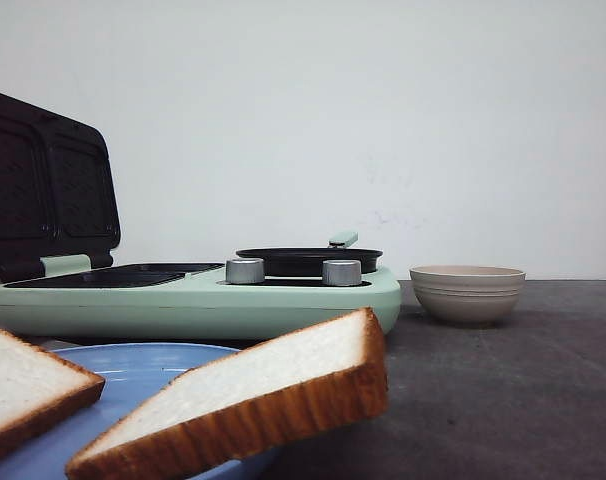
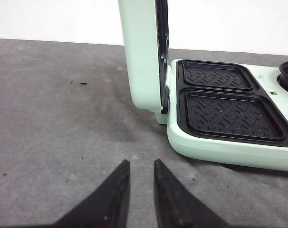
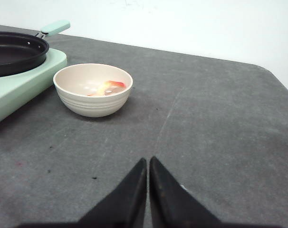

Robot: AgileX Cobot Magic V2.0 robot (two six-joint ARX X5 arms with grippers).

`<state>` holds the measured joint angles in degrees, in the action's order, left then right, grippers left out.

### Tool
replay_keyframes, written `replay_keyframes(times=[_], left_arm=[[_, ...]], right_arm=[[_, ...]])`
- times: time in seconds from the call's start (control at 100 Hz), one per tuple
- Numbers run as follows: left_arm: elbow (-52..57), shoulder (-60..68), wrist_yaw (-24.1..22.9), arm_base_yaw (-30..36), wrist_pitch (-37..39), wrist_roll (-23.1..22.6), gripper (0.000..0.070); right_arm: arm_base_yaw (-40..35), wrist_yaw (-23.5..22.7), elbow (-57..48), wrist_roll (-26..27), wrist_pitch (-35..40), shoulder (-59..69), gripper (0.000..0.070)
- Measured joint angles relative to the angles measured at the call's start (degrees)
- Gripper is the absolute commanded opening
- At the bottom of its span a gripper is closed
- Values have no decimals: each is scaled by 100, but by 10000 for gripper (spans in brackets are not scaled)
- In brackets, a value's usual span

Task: Make breakfast with bread and shrimp

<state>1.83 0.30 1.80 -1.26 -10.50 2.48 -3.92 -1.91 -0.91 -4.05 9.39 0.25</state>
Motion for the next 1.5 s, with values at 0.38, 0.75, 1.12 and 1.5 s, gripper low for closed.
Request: replay_keyframes(times=[0.38,0.75,1.12,1.5], left_arm=[[0,0,2,-2,0,1075,11],[688,136,748,0,-511,2496,13],[2273,2409,1727,0,-1353,2686,13],[4210,4459,1952,26,-3589,1222,12]], right_arm=[[0,-13,0,1119,28,0,1],[-2,-688,-245,2509,546,0,1],[-2,-1187,-1344,3493,1410,1405,1],[-2,-2588,-2415,3493,2358,3246,1]])
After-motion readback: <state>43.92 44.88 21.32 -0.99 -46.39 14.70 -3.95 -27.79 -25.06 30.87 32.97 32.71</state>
